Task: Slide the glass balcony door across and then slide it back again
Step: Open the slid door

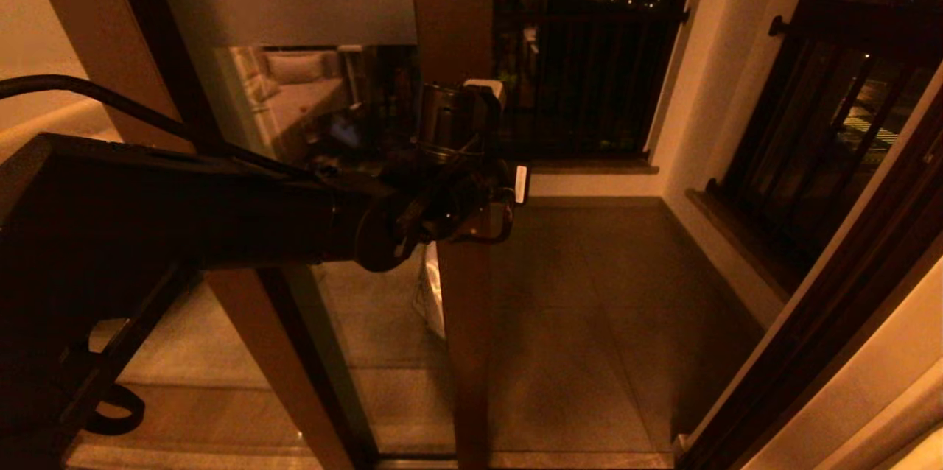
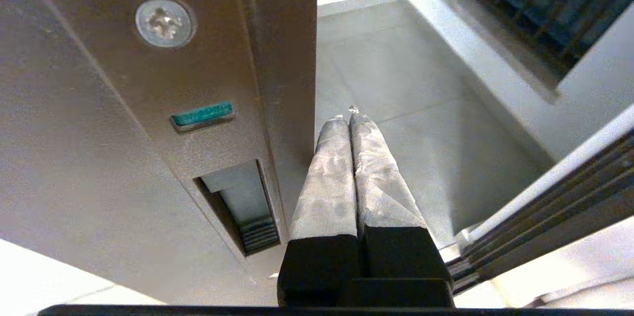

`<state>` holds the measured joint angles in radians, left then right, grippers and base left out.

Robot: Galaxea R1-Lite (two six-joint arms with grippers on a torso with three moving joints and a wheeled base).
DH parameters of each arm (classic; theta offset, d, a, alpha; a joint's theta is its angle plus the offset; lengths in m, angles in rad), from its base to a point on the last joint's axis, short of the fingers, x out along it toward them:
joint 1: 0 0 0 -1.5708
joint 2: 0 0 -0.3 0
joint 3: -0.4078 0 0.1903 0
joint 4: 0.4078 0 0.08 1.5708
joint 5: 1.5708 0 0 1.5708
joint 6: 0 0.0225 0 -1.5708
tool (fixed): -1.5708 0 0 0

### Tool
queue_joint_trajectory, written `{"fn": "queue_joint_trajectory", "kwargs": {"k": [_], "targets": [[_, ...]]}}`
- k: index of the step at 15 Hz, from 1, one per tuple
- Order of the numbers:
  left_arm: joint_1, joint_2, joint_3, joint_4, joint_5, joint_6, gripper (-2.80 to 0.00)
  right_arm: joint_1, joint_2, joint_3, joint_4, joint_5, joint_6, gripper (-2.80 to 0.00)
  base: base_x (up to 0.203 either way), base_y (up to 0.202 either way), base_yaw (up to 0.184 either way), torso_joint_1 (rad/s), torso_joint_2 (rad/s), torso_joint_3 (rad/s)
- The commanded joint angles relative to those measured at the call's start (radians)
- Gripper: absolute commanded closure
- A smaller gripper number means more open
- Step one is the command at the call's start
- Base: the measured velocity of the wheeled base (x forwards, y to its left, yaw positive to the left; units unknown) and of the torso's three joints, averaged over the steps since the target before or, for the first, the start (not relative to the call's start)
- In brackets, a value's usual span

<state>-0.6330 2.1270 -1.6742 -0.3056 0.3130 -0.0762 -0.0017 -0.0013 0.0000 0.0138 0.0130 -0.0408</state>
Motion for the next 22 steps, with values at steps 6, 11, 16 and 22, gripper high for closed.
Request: {"fn": "queue_joint_trajectory", "kwargs": {"k": [6, 11, 16, 22], "targets": [[0.031, -0.056, 0.061, -0.001, -0.001, -0.001, 0.00, 0.000, 0.001, 0.000, 0.000, 0.001, -0.001, 0.00, 0.000, 0.000, 0.000, 0.000, 0.00, 0.000], [0.070, -0.125, 0.130, -0.001, -0.019, -0.002, 0.00, 0.000, 0.001, 0.000, 0.000, 0.001, -0.001, 0.00, 0.000, 0.000, 0.000, 0.000, 0.00, 0.000], [0.116, -0.165, 0.181, -0.001, -0.131, -0.002, 0.00, 0.000, 0.001, 0.000, 0.000, 0.001, -0.001, 0.00, 0.000, 0.000, 0.000, 0.000, 0.00, 0.000], [0.177, -0.161, 0.185, -0.001, -0.127, -0.004, 0.00, 0.000, 0.001, 0.000, 0.000, 0.001, -0.001, 0.00, 0.000, 0.000, 0.000, 0.000, 0.00, 0.000]]}}
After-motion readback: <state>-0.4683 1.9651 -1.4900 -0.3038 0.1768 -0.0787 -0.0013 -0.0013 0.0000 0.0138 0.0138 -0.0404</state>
